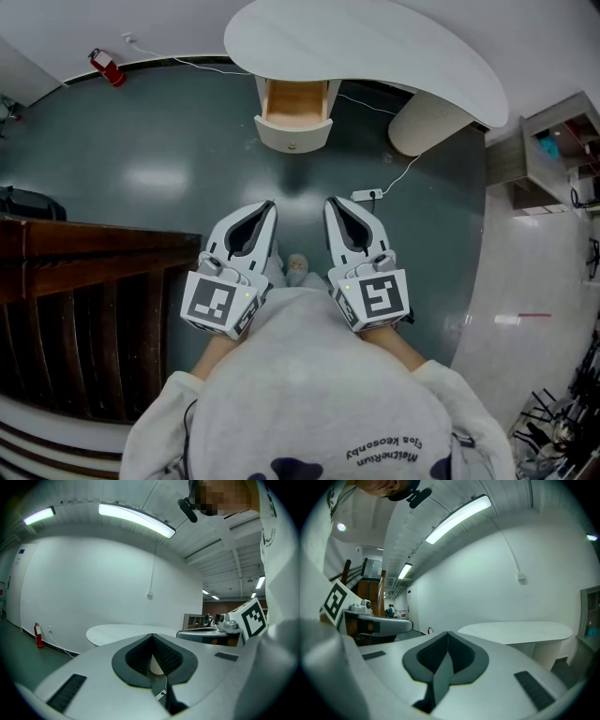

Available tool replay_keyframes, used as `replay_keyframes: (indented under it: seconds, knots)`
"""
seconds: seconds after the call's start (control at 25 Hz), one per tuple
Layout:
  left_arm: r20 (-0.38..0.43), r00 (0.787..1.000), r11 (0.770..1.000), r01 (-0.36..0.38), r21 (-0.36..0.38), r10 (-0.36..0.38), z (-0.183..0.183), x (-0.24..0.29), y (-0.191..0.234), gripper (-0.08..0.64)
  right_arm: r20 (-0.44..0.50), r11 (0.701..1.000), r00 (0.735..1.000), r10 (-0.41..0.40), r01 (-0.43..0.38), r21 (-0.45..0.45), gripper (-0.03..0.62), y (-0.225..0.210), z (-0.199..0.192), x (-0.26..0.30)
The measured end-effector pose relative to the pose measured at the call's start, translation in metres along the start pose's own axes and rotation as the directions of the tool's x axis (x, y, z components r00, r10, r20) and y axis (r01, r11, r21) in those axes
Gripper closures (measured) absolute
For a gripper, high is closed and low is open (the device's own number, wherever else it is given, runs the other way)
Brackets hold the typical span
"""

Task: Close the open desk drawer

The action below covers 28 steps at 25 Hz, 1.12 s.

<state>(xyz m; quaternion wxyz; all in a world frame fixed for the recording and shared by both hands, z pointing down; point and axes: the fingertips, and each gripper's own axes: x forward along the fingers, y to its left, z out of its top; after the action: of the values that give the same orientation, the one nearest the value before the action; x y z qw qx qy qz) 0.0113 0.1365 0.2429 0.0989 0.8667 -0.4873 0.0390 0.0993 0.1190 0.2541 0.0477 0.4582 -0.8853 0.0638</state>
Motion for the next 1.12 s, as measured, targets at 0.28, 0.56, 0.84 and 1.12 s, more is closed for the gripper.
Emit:
replay_keyframes:
  seconds: [0.28, 0.56, 0.84, 1.12]
  knots:
    - [-0.010, 1.000, 1.000, 0.014, -0.009, -0.014, -0.007, 0.018, 0.008, 0.557, -0.014, 1.000, 1.000, -0.013, 0.013, -0.004, 0.575, -0.013, -0.007, 0.012]
    - [-0.026, 0.999, 0.999, 0.045, -0.020, -0.045, -0.001, 0.047, 0.038, 0.557, -0.029, 0.999, 0.999, -0.035, 0.035, -0.012, 0.575, -0.027, 0.000, 0.048]
    - [-0.052, 0.992, 0.993, 0.113, -0.032, -0.115, 0.002, 0.102, 0.086, 0.557, -0.046, 0.997, 0.996, -0.071, 0.070, -0.027, 0.575, -0.047, 0.003, 0.113]
    - [-0.059, 0.981, 0.983, 0.183, -0.032, -0.185, 0.016, 0.158, 0.130, 0.557, -0.042, 0.991, 0.991, -0.125, 0.122, -0.055, 0.575, -0.076, 0.018, 0.174]
